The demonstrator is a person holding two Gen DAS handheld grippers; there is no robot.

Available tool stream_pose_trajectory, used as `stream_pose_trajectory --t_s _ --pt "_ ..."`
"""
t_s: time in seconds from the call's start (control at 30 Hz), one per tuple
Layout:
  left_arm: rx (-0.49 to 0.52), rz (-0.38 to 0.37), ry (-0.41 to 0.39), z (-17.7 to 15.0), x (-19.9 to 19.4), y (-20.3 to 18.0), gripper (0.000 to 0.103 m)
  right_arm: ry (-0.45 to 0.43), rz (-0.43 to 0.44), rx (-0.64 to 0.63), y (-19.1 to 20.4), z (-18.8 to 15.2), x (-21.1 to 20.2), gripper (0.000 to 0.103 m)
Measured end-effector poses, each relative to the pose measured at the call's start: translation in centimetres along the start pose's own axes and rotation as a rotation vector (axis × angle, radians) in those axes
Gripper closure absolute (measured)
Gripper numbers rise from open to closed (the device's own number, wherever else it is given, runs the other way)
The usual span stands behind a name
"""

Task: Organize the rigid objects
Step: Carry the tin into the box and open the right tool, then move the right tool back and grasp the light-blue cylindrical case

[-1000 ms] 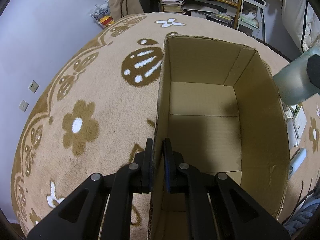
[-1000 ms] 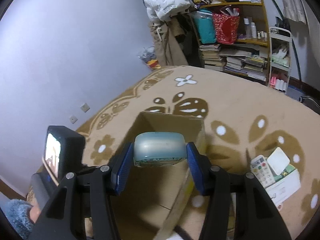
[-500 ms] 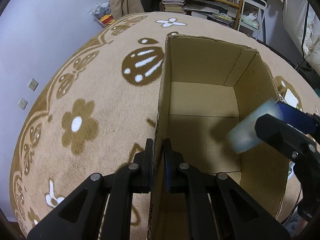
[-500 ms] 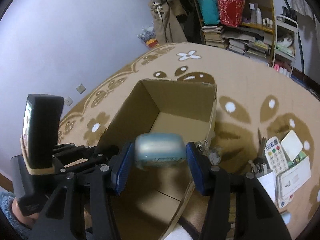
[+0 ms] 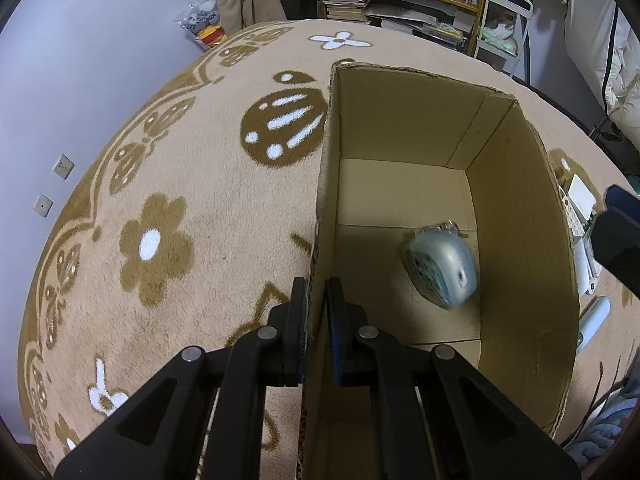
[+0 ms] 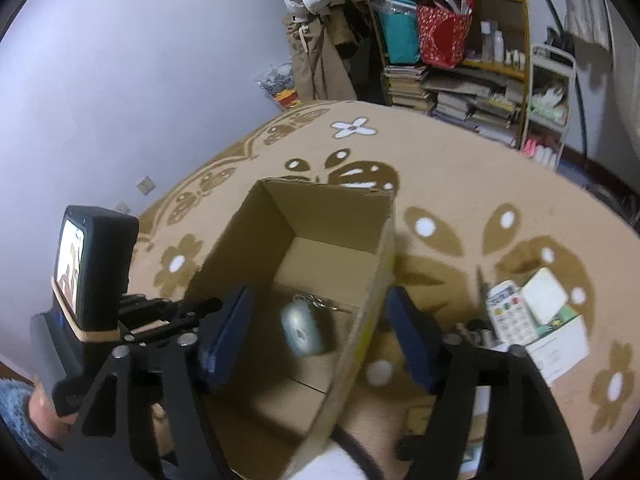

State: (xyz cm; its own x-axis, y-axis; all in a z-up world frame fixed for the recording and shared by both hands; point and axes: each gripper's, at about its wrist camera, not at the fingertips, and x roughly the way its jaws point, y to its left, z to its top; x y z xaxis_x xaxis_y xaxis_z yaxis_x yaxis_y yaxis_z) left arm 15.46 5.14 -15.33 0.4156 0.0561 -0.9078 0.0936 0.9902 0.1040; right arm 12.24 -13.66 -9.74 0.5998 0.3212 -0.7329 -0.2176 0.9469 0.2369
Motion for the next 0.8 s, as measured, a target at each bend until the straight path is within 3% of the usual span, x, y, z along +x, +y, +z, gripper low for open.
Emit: stream_pose_trajectory --t_s 0.43,0.8 --pt "-0.009 -0.002 0.006 0.0 0.0 -0.1 0.094 0.007 -0.152 0.062 -4.2 -0.7 -2.4 0.001" --pt "-0.010 -0.001 0.009 0.0 0.1 0.0 0.094 0.161 -0.309 0.153 -9.7 -4.1 -1.6 0.000"
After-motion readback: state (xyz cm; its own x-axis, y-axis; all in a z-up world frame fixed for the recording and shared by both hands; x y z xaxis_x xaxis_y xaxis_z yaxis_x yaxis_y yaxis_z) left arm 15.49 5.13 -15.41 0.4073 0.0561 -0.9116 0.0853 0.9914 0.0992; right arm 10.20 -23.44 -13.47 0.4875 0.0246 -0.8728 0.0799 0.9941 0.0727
